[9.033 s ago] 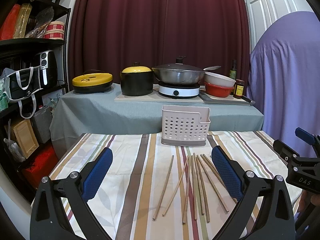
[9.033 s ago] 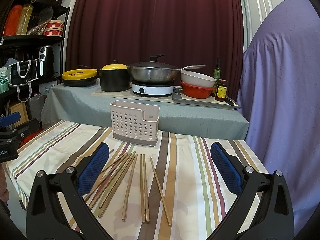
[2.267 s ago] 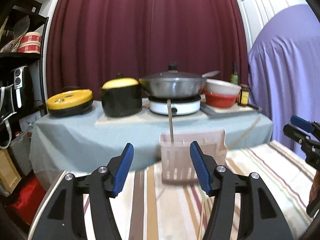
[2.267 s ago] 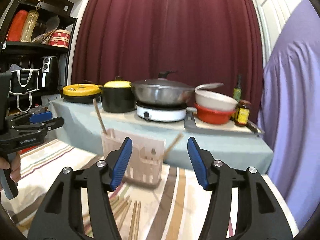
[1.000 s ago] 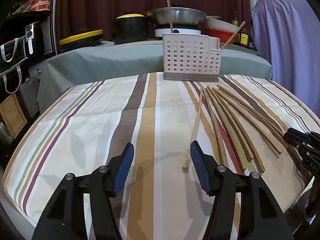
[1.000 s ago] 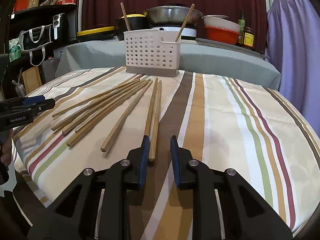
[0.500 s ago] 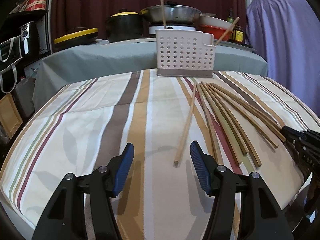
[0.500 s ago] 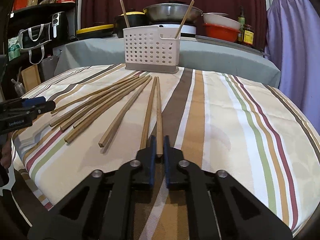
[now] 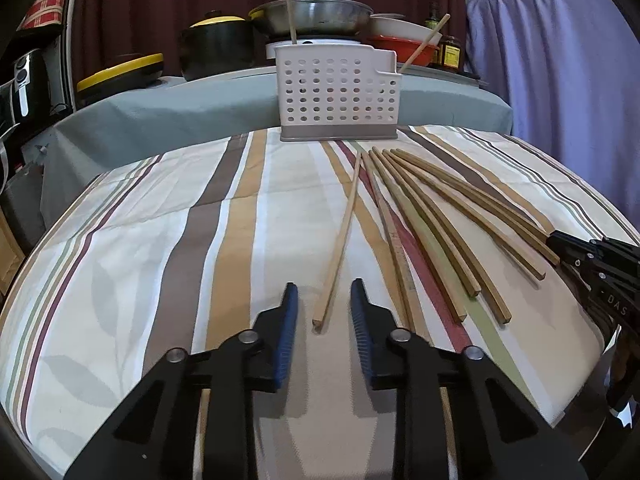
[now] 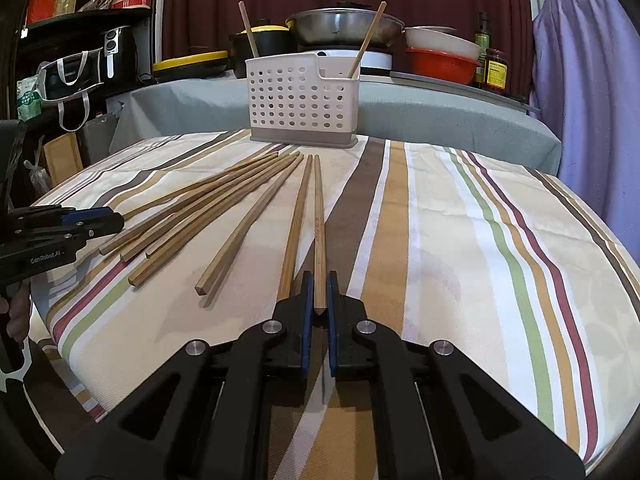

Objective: Organize utensils
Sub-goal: 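Move both tools back to the chopsticks and close each on one chopstick, then lift the chopsticks with both tools and carry them above the white holder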

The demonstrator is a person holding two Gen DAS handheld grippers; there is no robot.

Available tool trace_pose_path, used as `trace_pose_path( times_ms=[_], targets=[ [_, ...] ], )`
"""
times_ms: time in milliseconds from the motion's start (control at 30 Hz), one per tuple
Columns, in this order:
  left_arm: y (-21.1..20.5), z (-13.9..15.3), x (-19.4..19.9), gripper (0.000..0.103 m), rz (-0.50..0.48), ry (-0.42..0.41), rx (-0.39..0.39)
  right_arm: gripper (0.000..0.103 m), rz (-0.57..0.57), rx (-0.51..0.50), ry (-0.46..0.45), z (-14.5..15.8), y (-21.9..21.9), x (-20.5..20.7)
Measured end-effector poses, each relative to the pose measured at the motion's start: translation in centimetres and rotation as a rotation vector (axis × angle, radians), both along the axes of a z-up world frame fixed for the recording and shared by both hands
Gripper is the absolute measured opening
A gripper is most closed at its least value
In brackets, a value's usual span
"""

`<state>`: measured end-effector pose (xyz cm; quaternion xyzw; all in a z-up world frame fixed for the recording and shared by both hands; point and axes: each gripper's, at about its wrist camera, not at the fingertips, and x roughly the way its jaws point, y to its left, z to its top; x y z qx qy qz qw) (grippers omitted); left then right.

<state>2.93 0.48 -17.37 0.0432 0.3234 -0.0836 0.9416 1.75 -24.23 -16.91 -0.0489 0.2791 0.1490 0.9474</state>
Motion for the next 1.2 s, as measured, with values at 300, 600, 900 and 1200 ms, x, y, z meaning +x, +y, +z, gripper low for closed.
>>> trace_pose_path(
  times_ms=[300, 600, 900, 1200],
  targets=[
    [-0.1, 0.0, -0.2, 0.006, -0.018, -0.009, 0.005, 0.007, 0.002, 0.001, -0.001, 0.0, 0.0, 0.0],
    [-0.4, 1.4, -1.2, 0.006, -0.027, -0.058, 0.023, 0.006, -0.012, -0.007, -0.059, 1.7, -0.3, -0.6],
    [-0.3, 5.6, -2.7, 0.005, -0.020, -0.176, 0.000, 0.006, -0.029, -0.005, -0.166, 5.5, -0.7, -1.7],
    [0.2, 10.2, -4.1, 0.005, -0.001, -0.279, -0.041, 0.006, -0.030, 0.008, -0.275, 10.2, -0.9, -2.8]
  ],
)
